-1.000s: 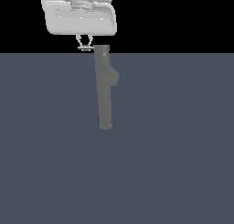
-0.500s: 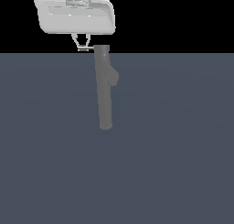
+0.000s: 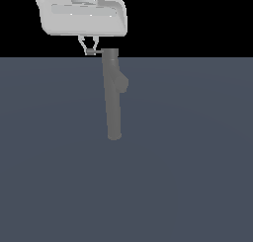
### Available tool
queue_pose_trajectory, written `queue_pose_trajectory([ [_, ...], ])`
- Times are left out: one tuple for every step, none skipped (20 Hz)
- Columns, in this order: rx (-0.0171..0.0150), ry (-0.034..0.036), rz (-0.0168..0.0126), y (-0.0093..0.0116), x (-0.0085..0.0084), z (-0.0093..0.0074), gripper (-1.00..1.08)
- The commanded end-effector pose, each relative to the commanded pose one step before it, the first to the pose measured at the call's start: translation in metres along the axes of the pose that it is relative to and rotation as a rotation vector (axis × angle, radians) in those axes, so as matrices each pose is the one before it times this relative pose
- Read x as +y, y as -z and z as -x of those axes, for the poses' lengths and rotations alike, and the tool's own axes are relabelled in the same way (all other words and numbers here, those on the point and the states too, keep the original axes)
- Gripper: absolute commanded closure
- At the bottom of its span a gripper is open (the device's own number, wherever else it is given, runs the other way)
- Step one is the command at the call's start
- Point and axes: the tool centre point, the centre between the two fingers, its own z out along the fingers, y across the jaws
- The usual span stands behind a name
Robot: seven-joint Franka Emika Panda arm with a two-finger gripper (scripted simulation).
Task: Turn on the faucet by rotating a designated handle.
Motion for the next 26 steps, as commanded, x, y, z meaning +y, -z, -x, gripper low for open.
queue_pose_trajectory([
  [-0.01182, -0.00547, 0.00017, 0.00025, 0.00538, 0.01386, 1.08],
  [-0.00069, -0.00004, -0.00003, -0.00007, 0.00133, 0.00329, 1.08],
  [0.00000, 0.00000, 0.00000, 0.00031, 0.00131, 0.00352, 1.08],
  [-0.00097, -0.00005, -0.00004, -0.00021, 0.00135, 0.00324, 1.08],
  [-0.00069, -0.00003, -0.00003, -0.00005, 0.00135, 0.00334, 1.08],
  [0.00000, 0.00000, 0.00000, 0.00032, 0.00133, 0.00356, 1.08],
  [-0.00098, -0.00004, -0.00003, -0.00019, 0.00137, 0.00329, 1.08],
  [-0.00069, -0.00003, -0.00001, -0.00003, 0.00137, 0.00339, 1.08],
  [0.00000, 0.00000, 0.00000, 0.00000, 0.00000, 0.00000, 1.08],
  [0.01271, 0.00760, 0.00064, -0.00076, -0.00383, -0.01061, 1.08],
  [-0.00120, -0.00069, -0.00010, 0.00014, 0.00501, 0.00266, 1.08],
  [-0.00134, -0.00077, -0.00010, 0.00007, 0.00510, 0.00264, 1.08],
  [-0.00134, -0.00077, -0.00010, 0.00008, 0.00514, 0.00267, 1.08],
  [-0.00134, -0.00077, -0.00009, 0.00009, 0.00519, 0.00269, 1.08],
  [-0.00134, -0.00077, -0.00008, 0.00010, 0.00523, 0.00271, 1.08],
  [-0.00134, -0.00076, -0.00007, 0.00010, 0.00528, 0.00273, 1.08],
  [-0.00134, -0.00076, -0.00006, 0.00011, 0.00533, 0.00275, 1.08],
  [-0.00134, -0.00076, -0.00005, 0.00012, 0.00538, 0.00277, 1.08],
  [-0.00134, -0.00076, -0.00002, 0.00014, 0.00544, 0.00279, 1.08],
  [-0.00134, -0.00077, 0.00002, 0.00013, 0.00536, 0.00269, 1.08],
  [0.00000, 0.00000, 0.00000, 0.00000, 0.00000, 0.00000, 1.08],
  [0.01005, 0.04298, -0.00158, -0.00104, -0.02721, -0.01079, 1.08],
  [-0.00093, -0.00391, 0.00018, 0.00008, 0.00631, -0.00116, 1.08],
  [-0.00093, -0.00391, 0.00017, 0.00008, 0.00627, -0.00115, 1.08],
  [-0.00091, -0.00383, 0.00017, 0.00009, 0.00619, -0.00115, 1.08],
  [-0.00091, -0.00386, 0.00016, 0.00008, 0.00617, -0.00114, 1.08],
])
